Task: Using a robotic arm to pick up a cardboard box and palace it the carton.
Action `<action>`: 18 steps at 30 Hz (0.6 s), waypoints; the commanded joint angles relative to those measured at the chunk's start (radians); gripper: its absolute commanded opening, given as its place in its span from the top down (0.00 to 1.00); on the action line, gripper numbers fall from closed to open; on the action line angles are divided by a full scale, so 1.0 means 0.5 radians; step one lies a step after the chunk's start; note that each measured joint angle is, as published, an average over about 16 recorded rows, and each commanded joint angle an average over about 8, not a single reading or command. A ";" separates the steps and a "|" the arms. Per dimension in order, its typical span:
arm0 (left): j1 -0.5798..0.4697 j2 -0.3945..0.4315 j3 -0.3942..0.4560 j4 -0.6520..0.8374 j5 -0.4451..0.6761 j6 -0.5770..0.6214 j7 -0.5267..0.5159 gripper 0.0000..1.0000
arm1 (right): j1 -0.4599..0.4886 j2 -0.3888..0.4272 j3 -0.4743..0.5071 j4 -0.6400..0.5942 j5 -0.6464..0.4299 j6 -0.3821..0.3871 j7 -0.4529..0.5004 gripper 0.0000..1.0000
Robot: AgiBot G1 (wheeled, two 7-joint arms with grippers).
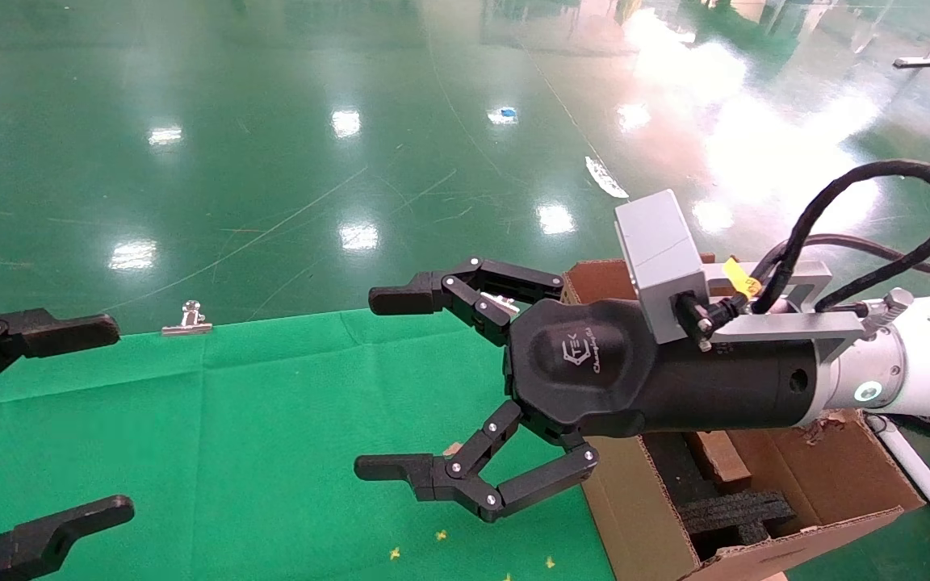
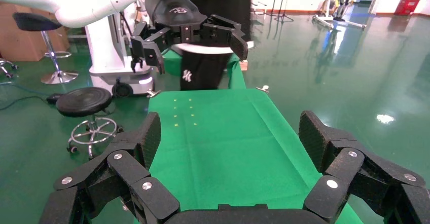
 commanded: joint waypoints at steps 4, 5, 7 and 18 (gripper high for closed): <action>0.000 0.000 0.000 0.000 0.000 0.000 0.000 0.00 | 0.001 0.000 0.000 0.000 0.000 0.000 0.000 0.00; 0.000 0.000 0.000 0.000 0.000 0.000 0.000 0.00 | 0.001 0.000 0.000 0.000 0.000 0.000 0.000 0.00; 0.000 0.000 0.000 0.000 0.000 0.000 0.000 0.00 | 0.001 0.000 0.000 0.000 0.000 0.000 0.000 0.00; 0.000 0.000 0.000 0.000 0.000 0.000 0.000 0.00 | 0.001 0.000 0.000 0.000 0.000 0.000 0.000 0.00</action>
